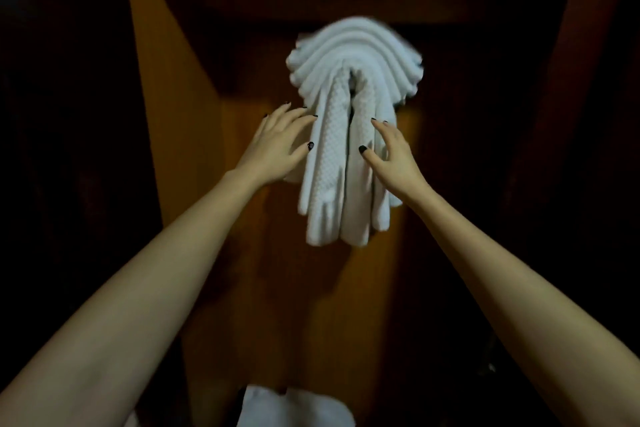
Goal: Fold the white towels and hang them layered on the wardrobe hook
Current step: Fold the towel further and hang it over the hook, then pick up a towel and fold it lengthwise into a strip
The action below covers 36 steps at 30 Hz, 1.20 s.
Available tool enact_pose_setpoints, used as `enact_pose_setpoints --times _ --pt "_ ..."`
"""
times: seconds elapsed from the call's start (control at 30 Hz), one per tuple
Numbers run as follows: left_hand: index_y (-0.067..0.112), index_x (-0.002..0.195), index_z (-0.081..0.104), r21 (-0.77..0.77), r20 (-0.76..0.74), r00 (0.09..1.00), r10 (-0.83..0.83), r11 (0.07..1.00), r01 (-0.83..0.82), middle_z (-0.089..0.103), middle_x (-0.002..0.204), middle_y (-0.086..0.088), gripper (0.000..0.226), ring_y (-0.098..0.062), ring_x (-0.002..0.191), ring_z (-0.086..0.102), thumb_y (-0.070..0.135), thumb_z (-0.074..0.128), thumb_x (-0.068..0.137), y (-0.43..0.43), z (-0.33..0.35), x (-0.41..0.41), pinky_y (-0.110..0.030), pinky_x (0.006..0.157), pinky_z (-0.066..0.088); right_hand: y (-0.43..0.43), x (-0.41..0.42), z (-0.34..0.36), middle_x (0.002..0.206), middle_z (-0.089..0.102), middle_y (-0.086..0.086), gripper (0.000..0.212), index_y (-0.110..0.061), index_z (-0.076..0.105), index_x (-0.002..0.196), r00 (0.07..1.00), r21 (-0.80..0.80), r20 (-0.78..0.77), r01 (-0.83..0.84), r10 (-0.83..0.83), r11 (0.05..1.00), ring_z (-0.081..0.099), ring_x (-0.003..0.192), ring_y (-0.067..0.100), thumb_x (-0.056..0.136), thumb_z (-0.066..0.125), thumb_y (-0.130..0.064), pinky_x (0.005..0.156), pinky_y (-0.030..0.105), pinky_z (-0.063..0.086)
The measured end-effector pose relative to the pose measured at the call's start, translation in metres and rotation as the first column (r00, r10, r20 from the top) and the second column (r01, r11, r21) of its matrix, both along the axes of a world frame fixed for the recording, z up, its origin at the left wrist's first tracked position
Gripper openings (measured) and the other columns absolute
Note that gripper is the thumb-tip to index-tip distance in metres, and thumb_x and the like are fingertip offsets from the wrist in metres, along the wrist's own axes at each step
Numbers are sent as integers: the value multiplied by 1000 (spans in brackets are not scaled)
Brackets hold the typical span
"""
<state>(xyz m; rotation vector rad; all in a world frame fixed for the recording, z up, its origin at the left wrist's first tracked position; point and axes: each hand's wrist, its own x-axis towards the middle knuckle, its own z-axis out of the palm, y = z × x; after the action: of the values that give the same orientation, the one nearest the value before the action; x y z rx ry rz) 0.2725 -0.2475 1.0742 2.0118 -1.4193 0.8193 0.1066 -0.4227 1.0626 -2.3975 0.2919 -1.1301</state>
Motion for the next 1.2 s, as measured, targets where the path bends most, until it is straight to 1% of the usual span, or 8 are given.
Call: enact_pose_setpoints --times 0.23,0.47,0.73,0.83,0.93,1.03,1.13,1.2 --pt "22 146 42 143 -283 959 29 990 12 32 157 -2 47 -21 148 15 26 50 100 60 -165 -23 -42 121 13 49 -6 -157 160 24 10 65 -18 26 154 936 95 -349 -12 44 995 20 148 27 97 56 -25 120 46 20" --pt "24 147 40 348 -499 844 196 937 -11 32 156 -1 46 -21 147 17 28 49 101 86 -338 -14 -42 119 15 63 -4 -340 162 15 10 62 -22 21 155 735 245 -668 69 116 967 15 148 31 102 51 -27 118 46 19" --pt "3 125 62 411 -609 763 218 909 69 61 127 -18 38 -34 122 53 22 61 92 53 -536 2 -46 105 40 23 18 -540 146 39 19 51 -12 37 148 498 285 -854 210 149 935 35 134 41 101 50 -28 108 49 35" --pt "6 136 53 463 -671 685 284 882 88 54 137 -16 46 -33 133 44 20 63 94 38 -609 6 -45 113 32 12 28 -614 147 38 19 50 -11 38 148 466 327 -863 224 194 918 36 134 39 102 51 -25 106 48 37" --pt "-9 124 58 462 -701 661 268 876 135 60 122 -30 42 -47 119 54 2 68 86 24 -685 3 -54 103 41 1 41 -681 129 51 22 47 -6 43 145 454 370 -862 261 225 892 46 125 40 101 53 -18 98 45 42" --pt "-6 129 55 480 -731 626 273 857 187 57 126 -27 42 -42 124 50 4 65 90 6 -752 8 -44 105 37 -11 52 -740 88 50 4 43 -3 48 140 449 378 -864 281 228 882 52 115 43 99 55 -11 90 50 47" --pt "-1 134 52 470 -763 581 282 860 201 52 134 -21 43 -35 131 44 8 62 93 -19 -822 16 -33 107 31 -22 57 -801 126 57 18 41 -2 52 137 445 351 -873 292 198 890 51 121 40 97 56 -8 95 51 46" --pt "-1 133 53 459 -793 536 289 862 214 52 135 -20 41 -34 131 44 8 60 94 -39 -863 17 -31 105 31 -27 58 -843 132 55 22 26 0 61 120 437 332 -879 270 193 904 53 118 40 95 55 -5 92 49 48"
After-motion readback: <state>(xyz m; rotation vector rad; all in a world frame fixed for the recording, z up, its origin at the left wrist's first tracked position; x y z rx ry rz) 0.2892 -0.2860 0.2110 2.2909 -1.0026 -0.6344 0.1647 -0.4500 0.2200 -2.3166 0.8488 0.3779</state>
